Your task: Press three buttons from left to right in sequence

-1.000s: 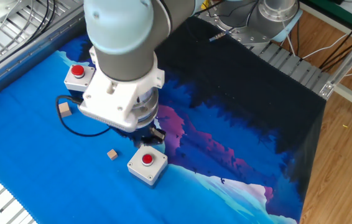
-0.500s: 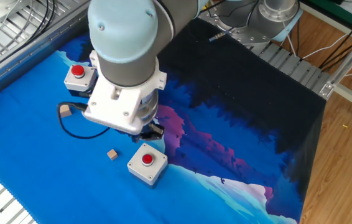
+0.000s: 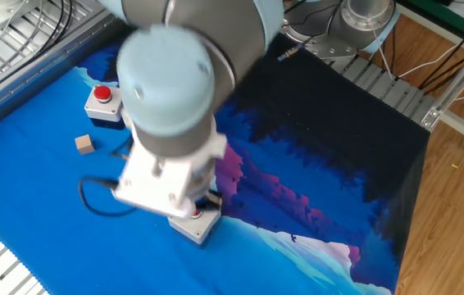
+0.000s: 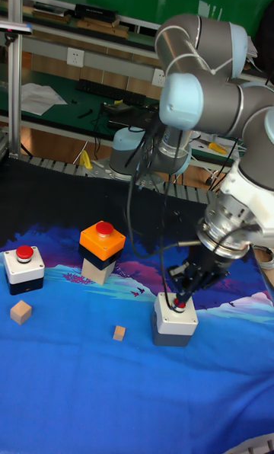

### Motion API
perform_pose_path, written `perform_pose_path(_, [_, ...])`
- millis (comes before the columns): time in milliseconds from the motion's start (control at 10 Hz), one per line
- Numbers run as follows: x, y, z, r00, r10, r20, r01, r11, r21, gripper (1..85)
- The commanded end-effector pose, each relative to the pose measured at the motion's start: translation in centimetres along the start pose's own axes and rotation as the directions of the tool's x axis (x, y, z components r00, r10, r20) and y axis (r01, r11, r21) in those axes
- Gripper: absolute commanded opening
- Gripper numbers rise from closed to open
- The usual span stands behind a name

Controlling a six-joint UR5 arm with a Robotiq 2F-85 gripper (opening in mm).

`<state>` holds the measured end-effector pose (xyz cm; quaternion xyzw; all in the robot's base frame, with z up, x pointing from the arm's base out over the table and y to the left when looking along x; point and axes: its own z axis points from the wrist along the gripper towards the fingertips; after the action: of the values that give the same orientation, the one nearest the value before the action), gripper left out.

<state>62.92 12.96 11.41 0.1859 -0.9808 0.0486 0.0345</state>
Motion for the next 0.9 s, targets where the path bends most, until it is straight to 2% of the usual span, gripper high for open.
perform_pose_path(0, [-0.2, 0.6, 1.5, 1.000, -0.019, -0.018, 0.019, 1.000, 0.018, 1.0])
perform_pose_path(300, [0.8, 0.4, 1.0, 0.999, -0.027, -0.018, 0.027, 1.000, 0.006, 1.0])
perform_pose_path(400, [0.5, 0.5, 0.8, 1.000, -0.020, -0.001, 0.020, 1.000, -0.002, 1.0])
perform_pose_path(600, [-0.9, 0.5, 0.3, 0.998, -0.004, 0.059, 0.005, 1.000, -0.019, 1.0])
perform_pose_path(800, [-0.2, 0.2, 0.7, 0.999, -0.018, 0.040, 0.019, 1.000, -0.021, 1.0])
